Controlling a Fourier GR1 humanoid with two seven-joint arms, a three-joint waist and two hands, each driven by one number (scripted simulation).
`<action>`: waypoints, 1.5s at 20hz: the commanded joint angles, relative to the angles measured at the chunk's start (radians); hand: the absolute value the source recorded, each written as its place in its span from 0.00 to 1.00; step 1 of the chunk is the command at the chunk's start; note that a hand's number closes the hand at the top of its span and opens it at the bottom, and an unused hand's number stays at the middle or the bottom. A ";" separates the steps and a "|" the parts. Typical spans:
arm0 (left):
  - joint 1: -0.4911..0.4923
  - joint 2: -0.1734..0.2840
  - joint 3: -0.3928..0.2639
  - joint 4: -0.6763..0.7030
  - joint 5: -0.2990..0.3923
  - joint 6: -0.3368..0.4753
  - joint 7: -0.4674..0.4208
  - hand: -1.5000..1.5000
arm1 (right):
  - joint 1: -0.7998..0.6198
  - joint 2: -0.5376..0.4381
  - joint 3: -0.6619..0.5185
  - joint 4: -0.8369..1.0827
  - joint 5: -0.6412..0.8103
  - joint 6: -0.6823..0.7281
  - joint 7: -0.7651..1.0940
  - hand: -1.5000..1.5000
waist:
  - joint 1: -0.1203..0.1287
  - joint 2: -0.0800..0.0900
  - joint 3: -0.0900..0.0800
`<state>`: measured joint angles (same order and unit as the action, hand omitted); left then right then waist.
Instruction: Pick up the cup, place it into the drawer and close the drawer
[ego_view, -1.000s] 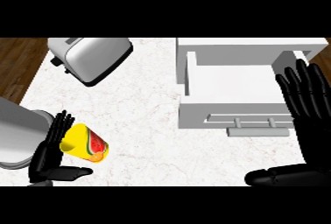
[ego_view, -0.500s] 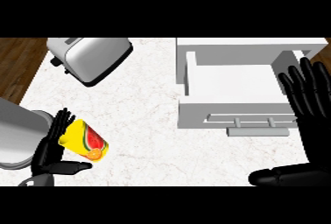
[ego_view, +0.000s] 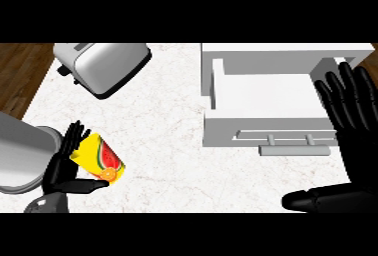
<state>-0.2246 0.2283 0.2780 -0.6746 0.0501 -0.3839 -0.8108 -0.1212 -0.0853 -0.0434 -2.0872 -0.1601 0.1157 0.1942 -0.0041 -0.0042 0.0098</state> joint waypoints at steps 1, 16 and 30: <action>0.037 -0.024 -0.036 0.031 0.009 -0.111 -0.013 0.00 | 0.048 -0.002 -0.002 -0.051 -0.010 0.006 0.008 0.00 | -0.002 0.004 -0.010; -0.009 -0.031 -0.074 0.090 0.055 -0.259 -0.148 1.00 | 0.039 -0.002 -0.030 0.040 -0.008 0.029 -0.082 0.00 | -0.002 0.008 -0.011; -0.065 -0.098 0.019 0.073 0.136 0.082 -0.236 1.00 | -0.011 -0.006 -0.008 -0.013 0.007 -0.010 0.037 0.00 | 0.001 0.005 -0.010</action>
<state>-0.2981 0.1322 0.2934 -0.6415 0.1802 -0.2705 -0.9454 -0.1074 -0.0931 -0.0576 -2.1014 -0.1634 0.1227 0.2040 -0.0025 -0.0032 0.0050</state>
